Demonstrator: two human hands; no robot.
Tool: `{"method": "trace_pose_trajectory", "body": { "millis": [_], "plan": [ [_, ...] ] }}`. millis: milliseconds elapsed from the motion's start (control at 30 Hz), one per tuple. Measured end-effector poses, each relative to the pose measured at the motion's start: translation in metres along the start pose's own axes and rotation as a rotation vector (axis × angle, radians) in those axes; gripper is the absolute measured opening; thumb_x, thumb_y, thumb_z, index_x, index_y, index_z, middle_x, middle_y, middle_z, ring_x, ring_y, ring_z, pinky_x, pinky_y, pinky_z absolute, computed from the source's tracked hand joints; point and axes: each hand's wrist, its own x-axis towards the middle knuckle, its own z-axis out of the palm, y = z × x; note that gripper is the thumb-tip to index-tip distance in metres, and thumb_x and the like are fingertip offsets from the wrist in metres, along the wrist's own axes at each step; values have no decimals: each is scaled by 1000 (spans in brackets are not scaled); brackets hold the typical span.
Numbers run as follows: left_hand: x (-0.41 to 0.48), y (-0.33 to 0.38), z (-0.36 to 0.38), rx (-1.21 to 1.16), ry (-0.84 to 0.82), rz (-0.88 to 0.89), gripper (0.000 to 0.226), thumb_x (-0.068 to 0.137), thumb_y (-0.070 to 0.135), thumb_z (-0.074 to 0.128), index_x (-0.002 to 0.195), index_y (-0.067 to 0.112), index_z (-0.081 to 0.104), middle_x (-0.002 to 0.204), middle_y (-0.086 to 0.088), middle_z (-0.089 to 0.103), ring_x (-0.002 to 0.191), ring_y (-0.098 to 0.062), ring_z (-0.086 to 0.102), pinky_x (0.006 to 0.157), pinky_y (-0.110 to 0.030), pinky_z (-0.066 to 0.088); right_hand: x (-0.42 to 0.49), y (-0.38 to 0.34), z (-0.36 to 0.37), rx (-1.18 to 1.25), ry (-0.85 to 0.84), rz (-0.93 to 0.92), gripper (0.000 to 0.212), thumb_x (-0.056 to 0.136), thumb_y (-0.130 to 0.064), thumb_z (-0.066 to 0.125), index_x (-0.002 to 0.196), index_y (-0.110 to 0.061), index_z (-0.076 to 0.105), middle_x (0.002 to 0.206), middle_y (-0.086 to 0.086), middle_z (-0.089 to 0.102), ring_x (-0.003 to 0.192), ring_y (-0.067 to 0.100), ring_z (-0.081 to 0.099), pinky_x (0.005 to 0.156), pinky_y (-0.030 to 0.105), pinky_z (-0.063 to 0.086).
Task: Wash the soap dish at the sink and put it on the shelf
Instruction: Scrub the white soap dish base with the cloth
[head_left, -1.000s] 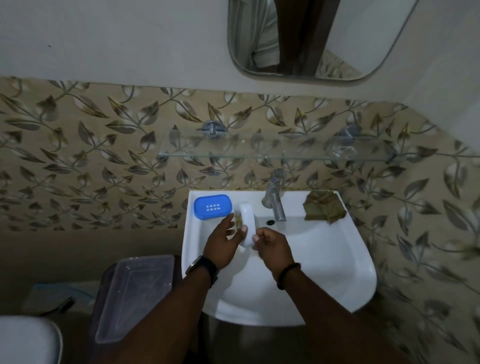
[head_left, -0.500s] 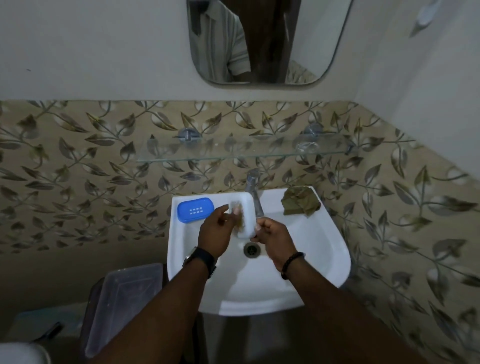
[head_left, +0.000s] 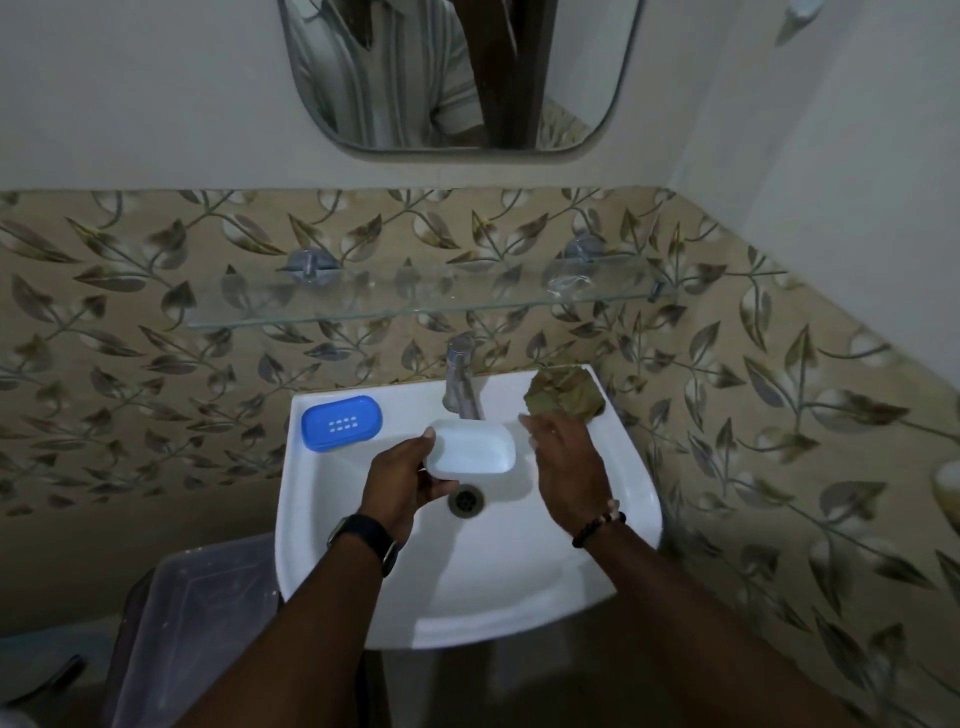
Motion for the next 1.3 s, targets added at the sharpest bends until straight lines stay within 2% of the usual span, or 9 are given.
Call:
{"method": "trace_pose_trajectory", "body": {
  "millis": [300, 500, 633, 800, 900, 967, 1067, 1200, 1300],
  "plan": [
    [9, -10, 19, -69, 34, 27, 27, 98, 30, 60, 114, 12, 72, 110, -13, 77, 95, -30, 75, 73, -40, 63, 63, 101, 18, -125, -246, 188, 49, 90, 4, 49, 138, -4, 55, 140, 20, 55, 131, 37, 50, 112, 45, 38],
    [7, -17, 31, -67, 37, 35, 32, 96, 32, 59, 116, 11, 73, 114, -14, 76, 101, -32, 74, 74, -41, 63, 93, 145, 48, -298, -600, 314, 60, 99, -37, 49, 154, -25, 30, 161, 9, 29, 148, 29, 24, 123, 38, 18],
    [5, -22, 34, -50, 40, 43, 33, 93, 35, 61, 113, 13, 76, 113, -14, 76, 100, -31, 74, 72, -38, 62, 86, 150, 63, -320, -691, 320, 53, 96, -28, 52, 148, -32, 42, 158, 8, 36, 144, 34, 30, 119, 41, 28],
    [7, -24, 33, -41, 59, 47, 33, 97, 34, 57, 117, 14, 74, 114, -13, 76, 101, -31, 74, 75, -39, 62, 77, 151, 66, -316, -628, 206, 59, 90, -9, 48, 147, -25, 46, 147, 12, 48, 134, 37, 40, 112, 44, 34],
    [7, -24, 37, -45, 66, 41, 32, 97, 33, 58, 116, 13, 74, 112, -13, 77, 99, -30, 75, 73, -38, 62, 80, 150, 61, -124, -549, 323, 49, 87, 1, 49, 132, -12, 60, 127, 17, 61, 119, 39, 53, 100, 44, 44],
    [6, -23, 41, -39, 63, 41, 30, 98, 31, 57, 114, 13, 74, 110, -13, 77, 96, -29, 75, 72, -38, 63, 83, 143, 52, 66, -379, 504, 33, 84, 3, 54, 113, -6, 67, 111, 19, 67, 104, 39, 62, 88, 44, 52],
    [5, -20, 45, -43, 73, 16, 26, 101, 26, 55, 114, 11, 72, 107, -12, 78, 93, -29, 75, 76, -41, 64, 84, 114, 31, 398, -11, 679, 26, 91, -2, 56, 113, -9, 69, 108, 15, 71, 97, 35, 67, 86, 42, 57],
    [0, -19, 47, -97, 81, -6, 25, 102, 23, 54, 115, 10, 71, 109, -12, 77, 97, -31, 72, 83, -43, 61, 75, 48, -2, 344, 143, 184, 28, 91, -18, 53, 112, -13, 69, 109, 7, 71, 102, 23, 61, 91, 32, 50],
    [-5, -19, 53, -100, 20, -2, 20, 99, 18, 59, 109, 12, 75, 103, -14, 76, 88, -34, 65, 83, -44, 58, 51, -3, -3, 199, -164, -175, 30, 85, -19, 52, 108, -15, 70, 105, 7, 71, 96, 27, 60, 86, 38, 52]
  ]
}}
